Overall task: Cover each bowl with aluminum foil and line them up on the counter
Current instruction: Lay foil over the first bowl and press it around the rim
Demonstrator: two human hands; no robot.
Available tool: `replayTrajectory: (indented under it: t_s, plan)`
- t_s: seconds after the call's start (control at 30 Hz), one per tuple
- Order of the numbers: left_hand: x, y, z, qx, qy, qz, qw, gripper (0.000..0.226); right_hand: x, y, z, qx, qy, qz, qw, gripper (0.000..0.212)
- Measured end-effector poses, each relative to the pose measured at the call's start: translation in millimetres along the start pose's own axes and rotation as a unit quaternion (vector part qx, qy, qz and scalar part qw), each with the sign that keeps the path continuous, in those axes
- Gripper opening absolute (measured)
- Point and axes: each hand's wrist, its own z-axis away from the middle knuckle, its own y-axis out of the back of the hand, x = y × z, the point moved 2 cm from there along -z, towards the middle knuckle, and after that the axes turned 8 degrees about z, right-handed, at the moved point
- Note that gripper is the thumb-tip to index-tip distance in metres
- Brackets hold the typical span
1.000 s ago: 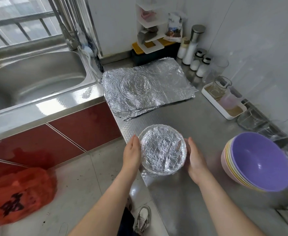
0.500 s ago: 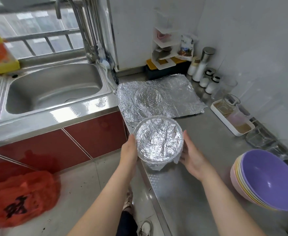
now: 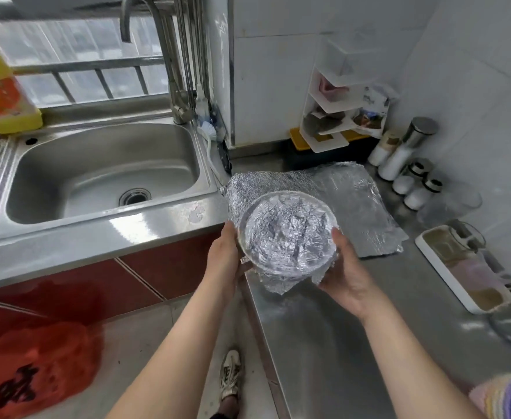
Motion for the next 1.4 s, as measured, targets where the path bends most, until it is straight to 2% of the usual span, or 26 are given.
replayTrajectory:
  t_s: [0.07,0.1,0.13,0.2,0.27,0.3,0.4,0.5,0.6,0.63,0.67,0.7,0.77,0.8,0.83,0.87,0.93,1.0,1.07,1.1,1.13,1.2,1.27,1.3,1.37,1.4]
  plan:
    - [10.1,-5.3,-27.4,-0.006,-0.034,-0.047,0.998,0.037,-14.0,0.6,-17.9,0.017,0.002,-0.045,0.999,0.088]
    - [11.4,-6.2,-43.8,-0.006,-0.07,-0.124,0.99,0.034,-19.9,3.9,-27.7,0.037,0.0,-0.058,0.998,0.078]
    - [10.4,-7.8,-59.6,-0.008,-0.112,-0.253,0.961,0.035,-25.2,8.0,-37.1,0.056,0.0,-0.068,0.996,0.066]
    - [-2.9,-17.5,-82.3,-0.083,-0.171,-0.543,0.818,0.046,-34.9,12.7,-49.7,0.09,0.006,-0.095,0.991,0.049]
    - [-24.5,-29.8,-103.1,-0.164,-0.192,-0.684,0.684,0.058,-42.5,18.3,-67.5,0.129,0.007,-0.12,0.984,0.045]
    - [-30.3,-31.9,-104.7,-0.179,-0.193,-0.72,0.642,0.062,-44.7,17.3,-70.4,0.144,0.011,-0.129,0.981,0.046]
    - [-39.2,-35.8,-109.5,-0.194,-0.216,-0.758,0.584,0.063,-47.9,22.8,-86.9,0.168,0.024,-0.141,0.975,0.053]
    - [-47.4,-34.3,-93.7,-0.224,-0.238,-0.754,0.569,0.053,-50.9,23.9,-96.4,0.164,0.037,-0.122,0.978,0.053]
    - [-59.2,-28.6,-73.1,-0.255,-0.23,-0.737,0.582,0.047,-53.2,16.7,-102.8,0.153,0.031,-0.089,0.984,0.046]
    - [-58.8,-27.0,-71.0,-0.261,-0.216,-0.718,0.608,0.05,-53.5,13.4,-104.3,0.149,0.024,-0.076,0.986,0.049]
    - [-54.0,-26.9,-70.9,-0.256,-0.195,-0.678,0.661,0.054,-53.3,10.8,-106.6,0.147,0.018,-0.063,0.987,0.054]
    - [-46.0,-27.6,-73.5,-0.233,-0.166,-0.617,0.733,0.056,-53.8,7.1,-108.7,0.144,0.012,-0.052,0.988,0.061]
    - [-20.9,-28.8,-84.9,-0.129,-0.101,-0.44,0.883,0.045,-55.6,-0.7,-114.9,0.136,0.008,-0.043,0.99,0.07]
    - [-7.1,-28.6,-93.1,-0.067,-0.083,-0.335,0.936,0.038,-56.2,-3.7,-118.6,0.132,0.007,-0.042,0.99,0.072]
    - [6.4,-28.0,-103.8,-0.014,-0.091,-0.254,0.963,0.034,-57.7,-6.7,-123.8,0.129,0.007,-0.044,0.991,0.073]
    - [20.4,-27.9,-116.9,0.019,-0.12,-0.232,0.965,0.032,-60.8,-9.9,-130.8,0.127,0.005,-0.043,0.991,0.072]
    - [42.1,-28.9,-147.8,0.019,-0.18,-0.321,0.929,0.034,-70.9,-15.9,-145.3,0.114,0.0,-0.053,0.992,0.06]
    - [49.1,-33.2,-182.5,-0.044,-0.193,-0.479,0.855,0.041,-82.1,-18.6,-160.4,0.096,0.001,-0.069,0.993,0.051]
    - [42.4,-36.9,-210.5,-0.108,-0.183,-0.608,0.765,0.043,-92.6,-22.7,-177.9,0.082,0.008,-0.086,0.993,0.052]
    - [39.2,-37.9,-217.3,-0.127,-0.181,-0.637,0.739,0.04,-95.9,-25.3,-186.5,0.076,0.011,-0.096,0.992,0.054]
    - [36.6,-37.5,-220.4,-0.133,-0.183,-0.637,0.737,0.035,-97.5,-29.5,-196.9,0.069,0.013,-0.106,0.992,0.055]
    - [30.2,-34.2,-211.4,-0.143,-0.191,-0.594,0.768,0.032,-96.6,-40.4,-211.5,0.064,0.019,-0.131,0.989,0.052]
    - [23.2,-24.5,-203.5,-0.119,-0.186,-0.518,0.826,0.037,-89.9,-53.1,-226.0,0.08,0.014,-0.171,0.982,0.047]
    - [24.0,-18.1,-202.1,-0.078,-0.173,-0.464,0.865,0.039,-84.7,-58.8,-230.9,0.091,0.008,-0.191,0.977,0.044]
    - [34.2,-9.7,-211.3,0.023,-0.111,-0.282,0.953,0.038,-73.8,-67.0,-238.9,0.109,-0.003,-0.225,0.968,0.041]
    - [42.5,-9.7,-217.8,0.051,-0.081,-0.181,0.979,0.037,-69.1,-69.4,-241.9,0.113,0.0,-0.238,0.965,0.046]
